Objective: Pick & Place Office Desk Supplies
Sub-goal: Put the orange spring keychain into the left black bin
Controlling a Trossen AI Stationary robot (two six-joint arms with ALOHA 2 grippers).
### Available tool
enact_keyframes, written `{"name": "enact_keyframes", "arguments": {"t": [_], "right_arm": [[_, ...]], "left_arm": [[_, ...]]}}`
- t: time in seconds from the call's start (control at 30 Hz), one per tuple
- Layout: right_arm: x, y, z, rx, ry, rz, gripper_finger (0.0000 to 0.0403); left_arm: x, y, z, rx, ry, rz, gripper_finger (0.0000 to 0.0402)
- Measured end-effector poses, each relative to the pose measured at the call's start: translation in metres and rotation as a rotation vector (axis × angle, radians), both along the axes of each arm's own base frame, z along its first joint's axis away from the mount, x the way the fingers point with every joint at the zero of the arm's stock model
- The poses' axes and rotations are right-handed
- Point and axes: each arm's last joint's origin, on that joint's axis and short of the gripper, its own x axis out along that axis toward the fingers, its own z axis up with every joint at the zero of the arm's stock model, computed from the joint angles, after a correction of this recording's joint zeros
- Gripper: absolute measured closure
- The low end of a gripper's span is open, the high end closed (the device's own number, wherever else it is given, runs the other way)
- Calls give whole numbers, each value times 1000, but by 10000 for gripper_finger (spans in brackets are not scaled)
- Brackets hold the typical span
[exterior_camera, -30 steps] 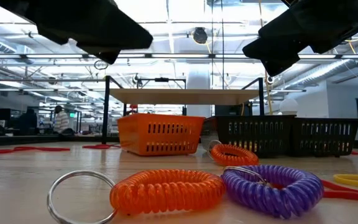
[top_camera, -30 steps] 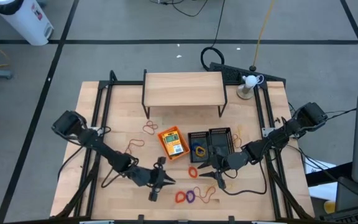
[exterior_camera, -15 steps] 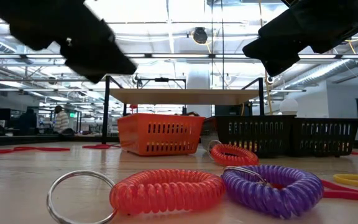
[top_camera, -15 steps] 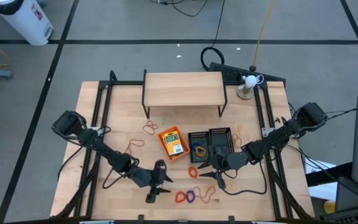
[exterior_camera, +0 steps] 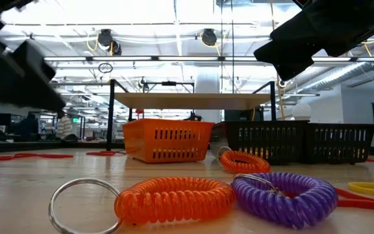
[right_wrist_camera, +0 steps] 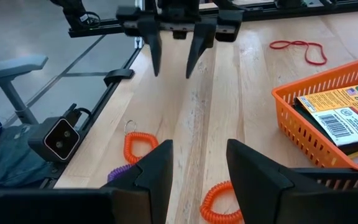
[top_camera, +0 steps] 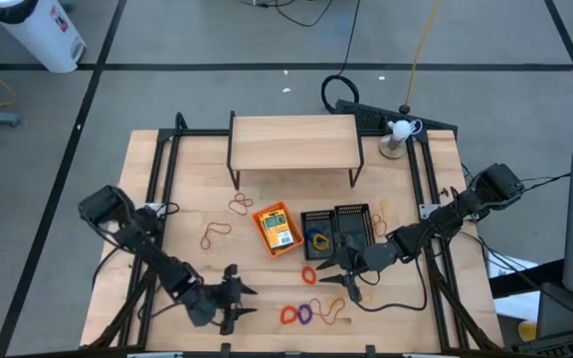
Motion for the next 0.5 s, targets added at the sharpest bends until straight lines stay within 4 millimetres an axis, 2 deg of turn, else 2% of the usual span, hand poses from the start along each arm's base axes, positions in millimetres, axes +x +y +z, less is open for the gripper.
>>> {"name": "enact_keyframes", "arguments": {"t": [0.3,0.5], "right_arm": [[0,0,-1,-7,13,0,264],[0,0,-2,-8,16,-1,264]], "left_arm": [[9,-12,-51,13,-37,-47,192],[17,-11,-69,3,-73,-57,181]]}}
